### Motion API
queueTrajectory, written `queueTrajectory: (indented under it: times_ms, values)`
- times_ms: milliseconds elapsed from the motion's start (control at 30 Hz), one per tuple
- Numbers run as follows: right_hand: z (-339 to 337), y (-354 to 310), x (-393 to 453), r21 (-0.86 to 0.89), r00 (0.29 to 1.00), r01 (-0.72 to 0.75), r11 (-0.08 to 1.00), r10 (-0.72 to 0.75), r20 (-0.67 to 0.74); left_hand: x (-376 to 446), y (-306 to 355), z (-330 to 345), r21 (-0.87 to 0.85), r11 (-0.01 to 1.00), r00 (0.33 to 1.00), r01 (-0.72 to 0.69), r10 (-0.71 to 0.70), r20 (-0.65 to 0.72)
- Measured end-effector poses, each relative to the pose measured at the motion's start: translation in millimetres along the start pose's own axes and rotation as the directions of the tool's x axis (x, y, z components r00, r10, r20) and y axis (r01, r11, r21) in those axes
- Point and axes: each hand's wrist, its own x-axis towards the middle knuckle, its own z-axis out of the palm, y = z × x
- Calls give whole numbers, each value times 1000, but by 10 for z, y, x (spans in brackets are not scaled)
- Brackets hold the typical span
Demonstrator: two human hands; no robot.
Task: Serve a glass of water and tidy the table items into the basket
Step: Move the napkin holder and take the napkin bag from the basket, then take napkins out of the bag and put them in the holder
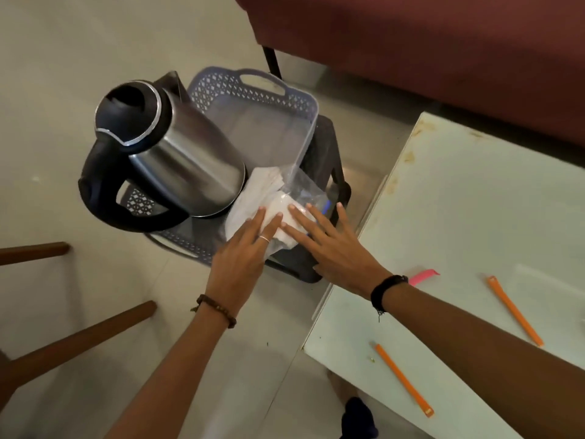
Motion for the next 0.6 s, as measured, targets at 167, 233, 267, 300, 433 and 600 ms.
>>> queueTrajectory:
  times_ms: [167, 233, 267, 300, 433, 600]
  values:
    - [-276, -41, -102, 115, 938, 14, 993, 27, -346, 116, 485, -86, -214, 950, 957, 228, -259, -131]
    - [-415, -15, -238, 137, 896, 17, 990, 45, -441, 82, 642, -270, -336, 921, 924, 197, -289, -251]
    - [-477, 3, -313, 146, 877, 19, 989, 54, -477, 35, 631, -383, -493, 869, 954, 48, -186, -234]
    - [-551, 20, -414, 160, 860, 17, 987, 67, -505, -25, 672, -532, -643, 765, 970, -35, -129, -207]
    - [-872, 147, -923, 289, 836, -25, 957, 179, -519, -3, 1028, -895, -885, 465, 989, 17, -138, -53]
    - [-1102, 406, -1833, 539, 828, -148, 829, 402, -392, 80, 1776, -841, -977, 8, 969, 214, -129, 211]
